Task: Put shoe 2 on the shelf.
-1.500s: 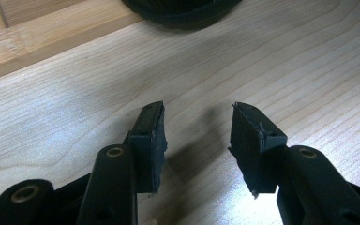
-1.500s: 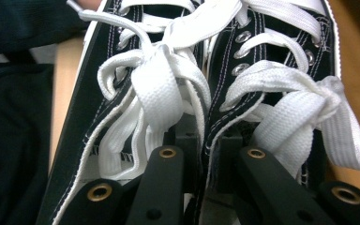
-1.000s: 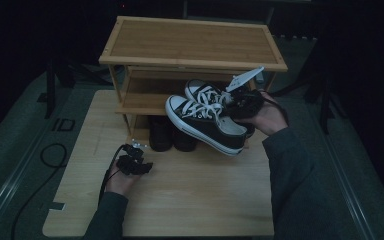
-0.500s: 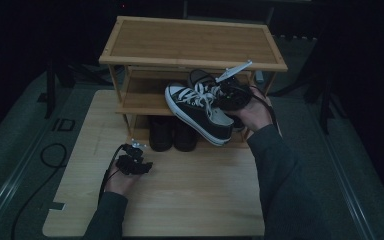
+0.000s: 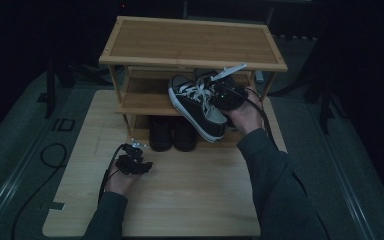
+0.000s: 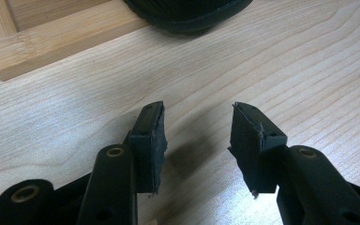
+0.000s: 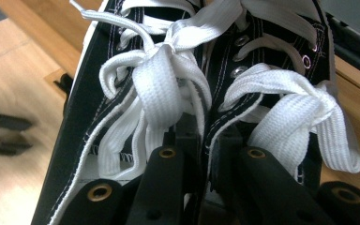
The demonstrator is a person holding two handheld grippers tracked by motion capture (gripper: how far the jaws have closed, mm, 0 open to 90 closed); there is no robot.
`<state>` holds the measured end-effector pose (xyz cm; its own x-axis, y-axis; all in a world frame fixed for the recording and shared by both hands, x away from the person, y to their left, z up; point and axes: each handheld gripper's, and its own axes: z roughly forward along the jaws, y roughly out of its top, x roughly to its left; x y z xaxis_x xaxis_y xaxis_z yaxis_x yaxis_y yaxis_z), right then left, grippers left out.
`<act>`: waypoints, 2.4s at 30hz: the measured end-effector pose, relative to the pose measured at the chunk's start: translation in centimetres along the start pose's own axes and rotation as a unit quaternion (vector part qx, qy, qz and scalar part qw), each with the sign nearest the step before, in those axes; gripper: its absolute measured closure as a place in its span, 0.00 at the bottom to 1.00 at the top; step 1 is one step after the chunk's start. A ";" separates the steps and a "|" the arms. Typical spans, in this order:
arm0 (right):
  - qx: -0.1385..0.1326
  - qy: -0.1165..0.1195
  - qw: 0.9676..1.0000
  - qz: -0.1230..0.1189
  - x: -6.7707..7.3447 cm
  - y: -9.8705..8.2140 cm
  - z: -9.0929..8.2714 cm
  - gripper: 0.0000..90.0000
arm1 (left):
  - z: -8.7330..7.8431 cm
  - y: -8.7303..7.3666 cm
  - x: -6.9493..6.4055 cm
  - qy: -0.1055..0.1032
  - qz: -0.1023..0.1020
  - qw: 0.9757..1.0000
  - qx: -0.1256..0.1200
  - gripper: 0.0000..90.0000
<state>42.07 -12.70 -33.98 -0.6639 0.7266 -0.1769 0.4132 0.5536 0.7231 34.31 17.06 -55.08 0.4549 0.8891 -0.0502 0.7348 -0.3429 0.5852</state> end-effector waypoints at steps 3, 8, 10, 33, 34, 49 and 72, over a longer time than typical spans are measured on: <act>-0.001 -0.019 1.000 0.012 0.3 0.0 0.1 0.94 | 0.0 0.0 -0.1 0.000 0.002 1.000 0.001 0.62; 0.000 -0.037 0.999 0.030 0.5 0.0 0.1 0.85 | 0.0 0.0 -0.1 0.000 0.001 1.000 0.000 0.62; 0.002 -0.048 0.999 0.012 0.3 0.1 0.0 0.77 | 0.0 0.0 -0.1 0.000 0.002 1.000 0.000 0.62; -0.028 0.050 0.995 -0.080 -1.4 -0.5 -3.0 0.67 | -0.1 0.0 -0.3 -0.002 0.003 1.000 0.001 0.62; -0.028 0.054 0.995 -0.078 -1.4 -0.5 -3.1 0.67 | -0.1 0.0 -0.3 -0.001 0.004 1.000 0.001 0.62; -0.075 0.139 0.985 -0.063 -2.6 -1.3 -4.2 0.75 | 0.1 0.0 -0.4 -0.004 0.005 1.000 0.005 0.62; -0.092 0.157 0.981 -0.073 -3.2 -3.4 -5.4 1.00 | -0.5 0.3 -0.7 -0.016 0.009 1.000 -0.010 0.65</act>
<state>39.47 -19.13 -32.25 -0.8790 0.4674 -0.0942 0.1985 0.5384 0.8190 33.93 16.47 -54.47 0.4851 0.8720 -0.0653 0.7161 -0.3533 0.6020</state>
